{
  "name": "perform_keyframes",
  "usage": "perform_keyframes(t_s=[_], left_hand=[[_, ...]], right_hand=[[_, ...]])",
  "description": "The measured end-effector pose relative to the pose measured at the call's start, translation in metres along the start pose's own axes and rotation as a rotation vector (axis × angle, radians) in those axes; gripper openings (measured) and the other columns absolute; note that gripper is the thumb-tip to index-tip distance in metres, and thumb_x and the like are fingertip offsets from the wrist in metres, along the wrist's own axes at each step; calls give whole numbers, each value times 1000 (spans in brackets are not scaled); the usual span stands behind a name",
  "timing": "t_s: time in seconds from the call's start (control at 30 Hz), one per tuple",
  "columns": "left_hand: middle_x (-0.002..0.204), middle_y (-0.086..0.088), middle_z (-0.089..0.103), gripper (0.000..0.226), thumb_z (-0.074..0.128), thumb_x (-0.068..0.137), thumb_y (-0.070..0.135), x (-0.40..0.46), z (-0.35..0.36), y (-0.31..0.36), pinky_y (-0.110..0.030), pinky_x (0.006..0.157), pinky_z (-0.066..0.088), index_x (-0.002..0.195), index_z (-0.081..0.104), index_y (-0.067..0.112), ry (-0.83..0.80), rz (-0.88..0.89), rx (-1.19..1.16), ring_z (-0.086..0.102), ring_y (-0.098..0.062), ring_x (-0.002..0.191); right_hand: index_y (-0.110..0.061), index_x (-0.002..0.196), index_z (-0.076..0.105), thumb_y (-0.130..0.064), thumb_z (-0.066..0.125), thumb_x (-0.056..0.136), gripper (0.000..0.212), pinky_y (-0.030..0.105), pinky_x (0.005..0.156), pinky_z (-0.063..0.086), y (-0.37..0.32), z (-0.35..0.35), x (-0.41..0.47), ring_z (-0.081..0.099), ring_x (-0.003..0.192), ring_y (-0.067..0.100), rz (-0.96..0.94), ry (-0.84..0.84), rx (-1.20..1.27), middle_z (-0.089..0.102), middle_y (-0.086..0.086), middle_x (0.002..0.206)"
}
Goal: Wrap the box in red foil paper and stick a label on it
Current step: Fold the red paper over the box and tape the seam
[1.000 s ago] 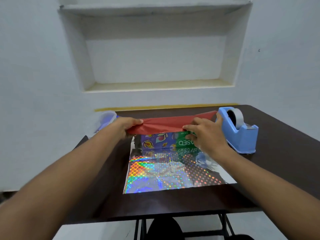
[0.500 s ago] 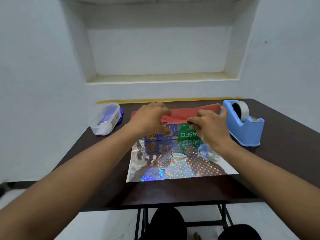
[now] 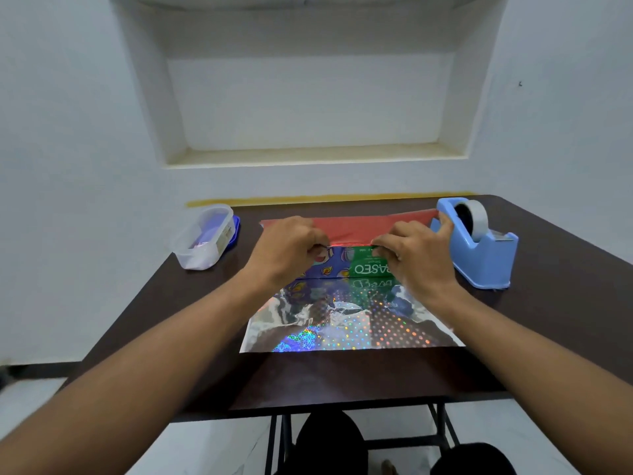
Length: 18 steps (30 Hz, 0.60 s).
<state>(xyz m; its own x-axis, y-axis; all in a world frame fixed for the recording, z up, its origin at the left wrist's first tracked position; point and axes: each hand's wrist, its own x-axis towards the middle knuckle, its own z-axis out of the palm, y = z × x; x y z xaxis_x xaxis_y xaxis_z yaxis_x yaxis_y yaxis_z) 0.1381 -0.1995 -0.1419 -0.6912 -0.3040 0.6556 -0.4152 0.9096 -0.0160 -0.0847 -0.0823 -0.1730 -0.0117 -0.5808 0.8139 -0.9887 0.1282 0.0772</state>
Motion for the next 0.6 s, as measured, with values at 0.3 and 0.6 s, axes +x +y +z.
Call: perform_keyframes(t_s=[0.3,0.6], left_hand=[[98,4,74,24,83,85,32,-14,-4,-13,-41,65,56,108,80,25,11,42,24,64,-26,84],[94,3,77,21,84,83,28,-27,-10,-22,-40,63,58,104,83,24,12,-42,16,71,-27,87]], right_hand=[[-25,96,81,-22,89,76,22,71,98,35,2,-10,-4,63,80,27,24,-66,-35,66,-4,84],[-21,93,81,-21,90,75,20,73,103,33,7,-7,-8,66,88,27,-67,-3,-45,66,-3,81]])
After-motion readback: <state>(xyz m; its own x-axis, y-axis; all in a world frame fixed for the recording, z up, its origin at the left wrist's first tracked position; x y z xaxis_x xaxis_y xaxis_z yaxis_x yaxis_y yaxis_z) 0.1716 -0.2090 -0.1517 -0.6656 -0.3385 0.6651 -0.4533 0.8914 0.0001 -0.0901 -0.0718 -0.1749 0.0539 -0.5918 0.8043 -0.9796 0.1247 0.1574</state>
